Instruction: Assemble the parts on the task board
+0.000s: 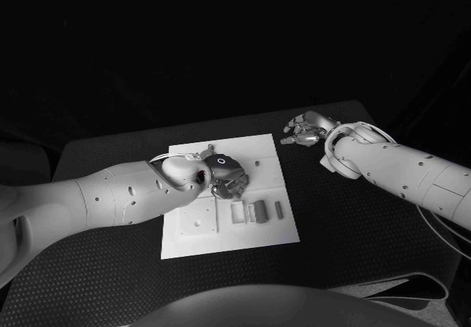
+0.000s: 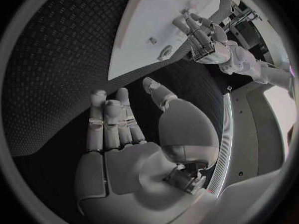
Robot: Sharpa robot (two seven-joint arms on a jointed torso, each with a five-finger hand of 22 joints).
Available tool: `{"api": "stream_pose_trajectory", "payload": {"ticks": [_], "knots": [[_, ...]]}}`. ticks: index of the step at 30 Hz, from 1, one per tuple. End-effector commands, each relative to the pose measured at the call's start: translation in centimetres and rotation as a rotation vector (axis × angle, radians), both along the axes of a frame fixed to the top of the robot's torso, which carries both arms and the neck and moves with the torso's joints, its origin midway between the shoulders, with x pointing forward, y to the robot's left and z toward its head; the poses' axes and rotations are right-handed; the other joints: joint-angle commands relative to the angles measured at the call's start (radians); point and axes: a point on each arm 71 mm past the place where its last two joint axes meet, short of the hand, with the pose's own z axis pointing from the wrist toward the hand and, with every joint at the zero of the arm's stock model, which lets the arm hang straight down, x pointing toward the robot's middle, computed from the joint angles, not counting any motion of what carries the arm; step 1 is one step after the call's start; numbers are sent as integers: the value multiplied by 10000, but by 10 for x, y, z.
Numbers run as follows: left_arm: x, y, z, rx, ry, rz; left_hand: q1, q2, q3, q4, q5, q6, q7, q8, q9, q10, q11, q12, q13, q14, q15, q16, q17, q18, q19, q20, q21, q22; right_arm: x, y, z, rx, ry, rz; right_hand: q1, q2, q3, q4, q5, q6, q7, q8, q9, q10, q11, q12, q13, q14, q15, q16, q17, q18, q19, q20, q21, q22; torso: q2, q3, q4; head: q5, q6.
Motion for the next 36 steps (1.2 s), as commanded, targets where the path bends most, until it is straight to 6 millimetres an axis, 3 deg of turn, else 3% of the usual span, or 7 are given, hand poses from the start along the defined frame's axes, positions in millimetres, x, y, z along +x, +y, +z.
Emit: {"api": "stream_pose_trajectory", "payload": {"ticks": [1,23,36], "knots": [[2,0,-1,114,-245,81,-33,48,-11,-14,17,38,65,-18,-34,60,7,41,5,74,10,57,17,845,69,15,58,230,0,1,0,-73,28,135,14,40,-31,-27,-12,-3,96,67,-11,-62,-2,55,6,-61,-7,-29,-12,154,-11,-60,-46,163,2,4,2,-11,1],[3,-3,-4,64,-157,106,-71,123,30,-1,15,62,75,-10,-52,80,13,73,-20,122,17,61,30,868,85,28,107,222,-1,2,0,-66,30,154,-11,46,-38,-12,-11,-3,96,67,-14,-63,-2,59,5,-60,-6,-30,-14,154,-12,-58,-48,161,-6,8,12,-65,1],[6,-1,-11,688,40,482,-264,329,101,23,13,171,284,18,-88,47,209,12,-154,134,201,-52,8,962,32,183,116,192,0,3,-1,-56,44,162,-54,56,-48,18,-11,-3,96,68,-17,-64,-2,64,4,-61,-6,-32,-16,154,-12,-54,-51,160,1,1,6,-55,1]]}}
